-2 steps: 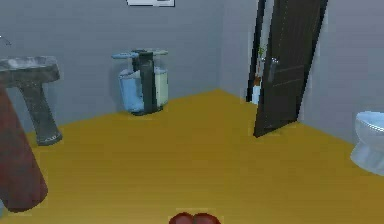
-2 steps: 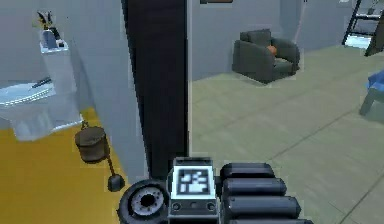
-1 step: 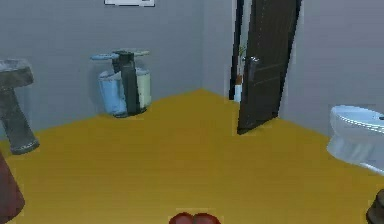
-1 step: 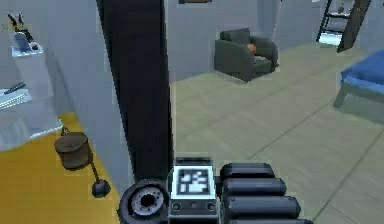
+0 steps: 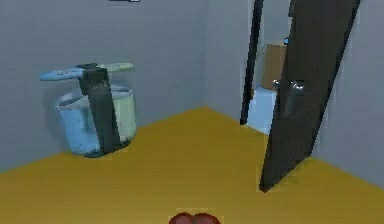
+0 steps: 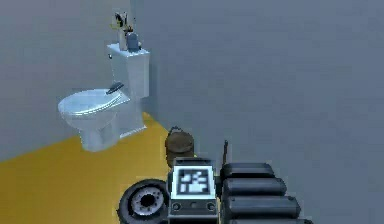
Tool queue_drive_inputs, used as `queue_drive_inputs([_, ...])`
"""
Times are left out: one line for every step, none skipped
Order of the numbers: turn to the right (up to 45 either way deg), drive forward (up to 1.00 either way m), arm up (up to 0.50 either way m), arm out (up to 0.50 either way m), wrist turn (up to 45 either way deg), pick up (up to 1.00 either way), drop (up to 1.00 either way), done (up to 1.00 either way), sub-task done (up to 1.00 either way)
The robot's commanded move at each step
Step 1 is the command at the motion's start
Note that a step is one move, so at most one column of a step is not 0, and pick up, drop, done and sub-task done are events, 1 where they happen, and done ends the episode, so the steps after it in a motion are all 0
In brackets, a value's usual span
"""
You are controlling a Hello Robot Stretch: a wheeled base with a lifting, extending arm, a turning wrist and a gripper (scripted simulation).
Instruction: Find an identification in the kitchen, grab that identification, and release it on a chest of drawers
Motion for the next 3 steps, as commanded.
queue_drive_inputs([3.0, 0.0, 0.0, 0.0, 0.0, 0.0, 0.0, 0.0, 0.0])
queue_drive_inputs([0.0, 1.0, 0.0, 0.0, 0.0, 0.0, 0.0, 0.0, 0.0])
queue_drive_inputs([0.0, 0.25, 0.0, 0.0, 0.0, 0.0, 0.0, 0.0, 0.0])
